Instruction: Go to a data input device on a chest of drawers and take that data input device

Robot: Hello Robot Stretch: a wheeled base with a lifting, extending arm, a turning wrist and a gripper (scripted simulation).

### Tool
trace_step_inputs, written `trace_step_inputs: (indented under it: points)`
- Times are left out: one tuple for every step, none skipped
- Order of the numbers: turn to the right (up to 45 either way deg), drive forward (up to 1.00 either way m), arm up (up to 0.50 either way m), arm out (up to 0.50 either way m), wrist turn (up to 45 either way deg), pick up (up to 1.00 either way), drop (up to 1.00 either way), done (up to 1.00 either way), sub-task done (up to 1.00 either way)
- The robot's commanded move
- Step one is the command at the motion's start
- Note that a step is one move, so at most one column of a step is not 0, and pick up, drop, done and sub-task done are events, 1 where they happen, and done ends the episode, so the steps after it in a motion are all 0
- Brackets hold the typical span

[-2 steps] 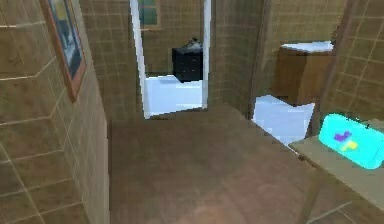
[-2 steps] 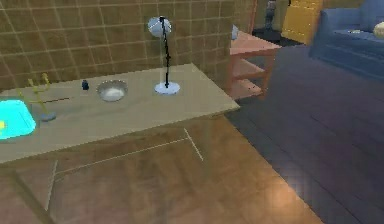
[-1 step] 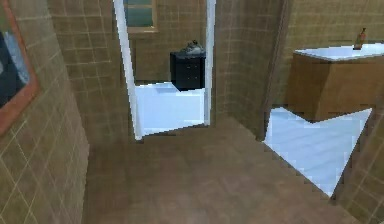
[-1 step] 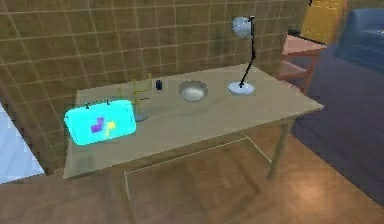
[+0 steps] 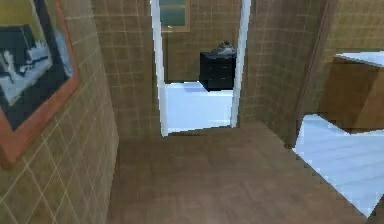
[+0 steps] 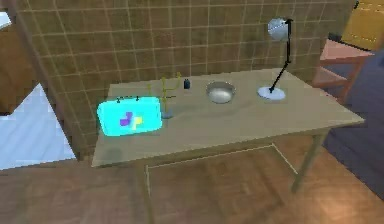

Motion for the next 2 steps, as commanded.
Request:
trace_step_inputs:
  points:
    - [0.0, 1.00, 0.00, 0.00, 0.0, 0.00, 0.00, 0.00, 0.00]
    - [-3.0, 0.00, 0.00, 0.00, 0.0, 0.00, 0.00, 0.00, 0.00]
